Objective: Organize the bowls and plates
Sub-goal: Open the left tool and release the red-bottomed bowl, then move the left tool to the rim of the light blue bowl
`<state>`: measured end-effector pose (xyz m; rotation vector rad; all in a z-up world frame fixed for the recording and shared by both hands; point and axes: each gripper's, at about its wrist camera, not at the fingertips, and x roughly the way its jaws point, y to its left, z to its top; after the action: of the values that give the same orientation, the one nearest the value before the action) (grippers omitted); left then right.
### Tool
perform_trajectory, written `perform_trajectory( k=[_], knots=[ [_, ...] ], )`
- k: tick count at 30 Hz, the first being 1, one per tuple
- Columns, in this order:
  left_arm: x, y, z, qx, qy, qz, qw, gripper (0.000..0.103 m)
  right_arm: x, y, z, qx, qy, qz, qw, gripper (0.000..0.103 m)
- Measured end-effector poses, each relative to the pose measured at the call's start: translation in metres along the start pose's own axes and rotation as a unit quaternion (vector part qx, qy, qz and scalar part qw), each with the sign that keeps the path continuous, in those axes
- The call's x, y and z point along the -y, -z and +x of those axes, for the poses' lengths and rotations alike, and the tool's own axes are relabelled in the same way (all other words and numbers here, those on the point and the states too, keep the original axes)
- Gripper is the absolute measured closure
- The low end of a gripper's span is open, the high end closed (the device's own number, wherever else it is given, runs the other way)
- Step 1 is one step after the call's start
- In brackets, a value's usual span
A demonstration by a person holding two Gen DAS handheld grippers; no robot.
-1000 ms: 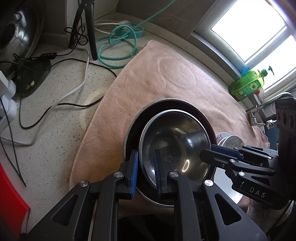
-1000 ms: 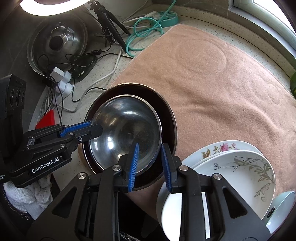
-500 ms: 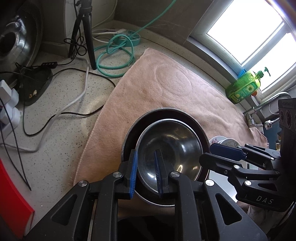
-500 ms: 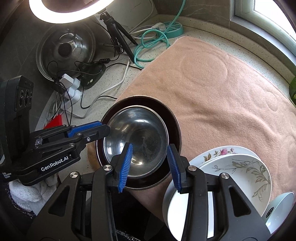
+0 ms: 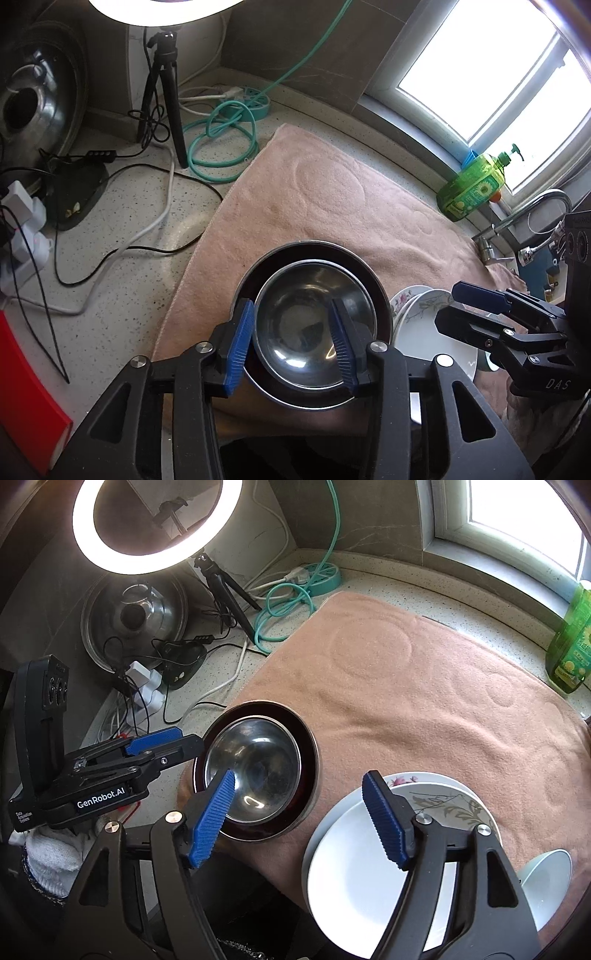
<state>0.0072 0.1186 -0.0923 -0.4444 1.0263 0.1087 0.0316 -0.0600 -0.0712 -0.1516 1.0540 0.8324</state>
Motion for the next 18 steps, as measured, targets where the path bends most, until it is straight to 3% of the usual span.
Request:
perform_trajectory(
  k=[2, 6, 18],
  knots=[
    [0.008, 0.001, -0.002, 0.005, 0.001, 0.011, 0.9999, 0.058, 0.007, 0.004, -0.01, 0.01, 0.008, 0.001, 1.0, 0.02],
    [0.025, 0.006, -0.006, 0.013, 0.001, 0.026, 0.9996, 0.05, 0.023, 0.017, -0.026, 0.021, 0.027, 0.008, 0.999, 0.02],
    [0.086, 0.015, 0.0, 0.018, 0.036, 0.07, 0.9968, 0.047, 0.1, 0.064, -0.081, 0.058, 0.079, 0.095, 0.991, 0.02]
  ],
)
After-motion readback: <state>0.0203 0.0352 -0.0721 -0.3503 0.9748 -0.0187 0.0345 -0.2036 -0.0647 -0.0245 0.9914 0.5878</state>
